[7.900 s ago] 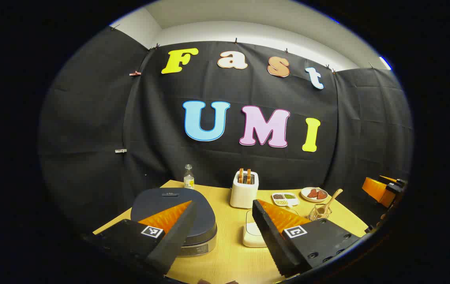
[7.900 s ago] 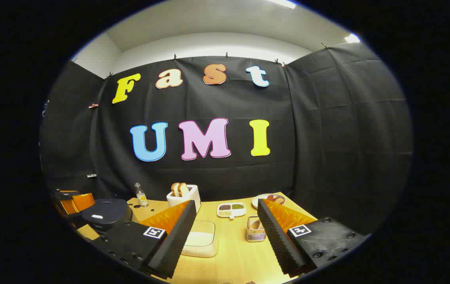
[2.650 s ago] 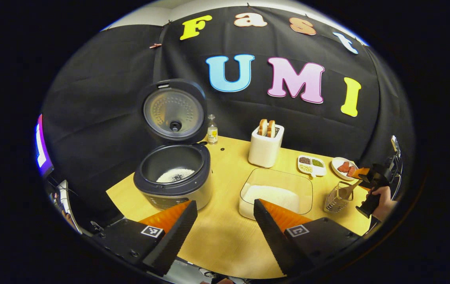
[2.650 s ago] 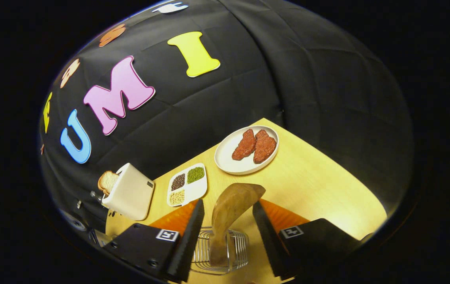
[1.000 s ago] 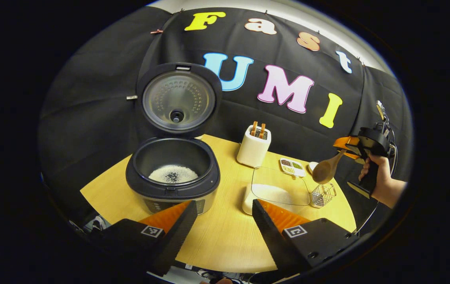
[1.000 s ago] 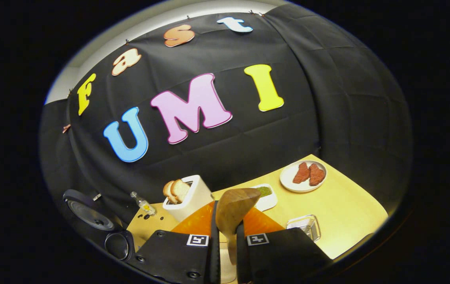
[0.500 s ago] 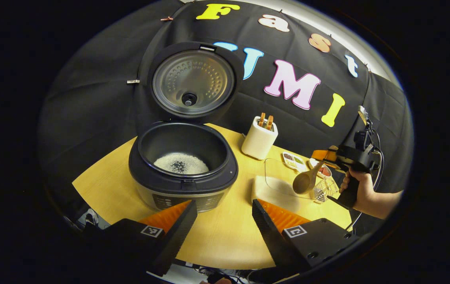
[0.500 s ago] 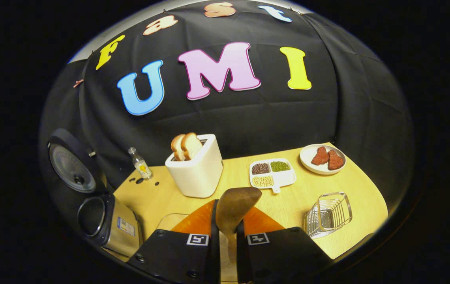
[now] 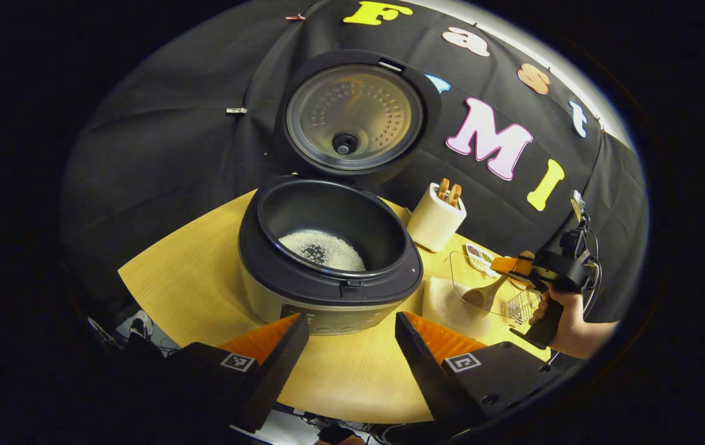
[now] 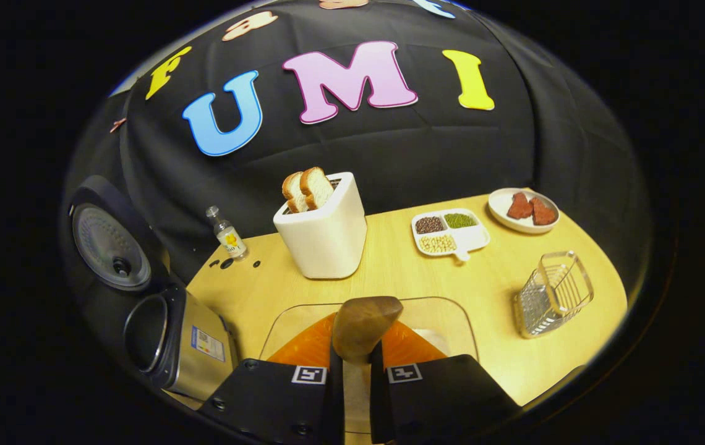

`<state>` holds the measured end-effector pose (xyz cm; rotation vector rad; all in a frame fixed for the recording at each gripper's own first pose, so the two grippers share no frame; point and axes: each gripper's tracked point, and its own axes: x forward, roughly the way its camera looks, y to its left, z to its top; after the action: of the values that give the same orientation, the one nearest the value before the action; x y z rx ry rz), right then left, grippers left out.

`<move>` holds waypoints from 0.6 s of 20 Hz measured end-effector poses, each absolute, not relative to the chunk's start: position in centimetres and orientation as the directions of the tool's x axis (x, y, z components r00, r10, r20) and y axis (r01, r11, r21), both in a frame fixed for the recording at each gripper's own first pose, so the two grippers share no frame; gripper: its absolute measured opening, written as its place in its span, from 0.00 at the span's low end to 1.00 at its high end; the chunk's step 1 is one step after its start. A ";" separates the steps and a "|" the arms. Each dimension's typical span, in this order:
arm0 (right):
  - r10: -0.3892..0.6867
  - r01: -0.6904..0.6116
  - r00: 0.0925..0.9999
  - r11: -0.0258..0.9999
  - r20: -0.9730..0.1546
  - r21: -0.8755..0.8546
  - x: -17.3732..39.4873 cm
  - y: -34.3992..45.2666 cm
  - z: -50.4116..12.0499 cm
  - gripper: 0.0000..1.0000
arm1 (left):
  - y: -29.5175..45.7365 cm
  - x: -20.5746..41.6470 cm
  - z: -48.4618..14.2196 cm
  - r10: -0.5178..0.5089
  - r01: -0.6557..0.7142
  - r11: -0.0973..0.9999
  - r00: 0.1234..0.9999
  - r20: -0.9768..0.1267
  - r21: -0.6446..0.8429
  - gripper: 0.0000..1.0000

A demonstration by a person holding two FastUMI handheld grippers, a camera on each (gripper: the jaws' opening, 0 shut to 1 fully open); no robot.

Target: Close the left gripper, press the button to open the rice cooker; take a wooden spoon from the chopstick holder with the right hand, scoop a spoonful of rice and pour it into the rice cooker, then put the wooden spoon back into the chopstick holder.

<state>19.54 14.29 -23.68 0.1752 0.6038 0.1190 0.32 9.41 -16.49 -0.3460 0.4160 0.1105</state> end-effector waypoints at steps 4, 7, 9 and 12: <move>0.185 0.046 0.769 0.939 -0.612 0.342 19.7 16.6 -24.4 0.21 | 8.7 0.2 -15.6 -0.014 -0.092 0.964 0.918 -0.396 -0.248 0.96; 0.204 0.092 0.745 0.911 -0.635 0.402 19.9 18.0 -24.5 0.21 | 8.2 0.2 -15.4 -0.027 -0.065 0.974 0.920 -0.392 -0.219 0.95; 0.225 0.116 0.728 0.891 -0.647 0.439 19.8 18.7 -24.5 0.21 | 7.8 0.2 -15.4 -0.036 -0.061 0.971 0.919 -0.393 -0.231 0.95; 0.256 0.153 0.704 0.856 -0.663 0.493 19.9 18.9 -24.5 0.21 | 6.7 -0.1 -15.3 -0.056 -0.039 0.973 0.917 -0.395 -0.226 0.96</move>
<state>19.92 18.92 -24.52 0.5549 0.7987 0.0603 -0.06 6.72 -15.34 -0.2332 0.4117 -0.0089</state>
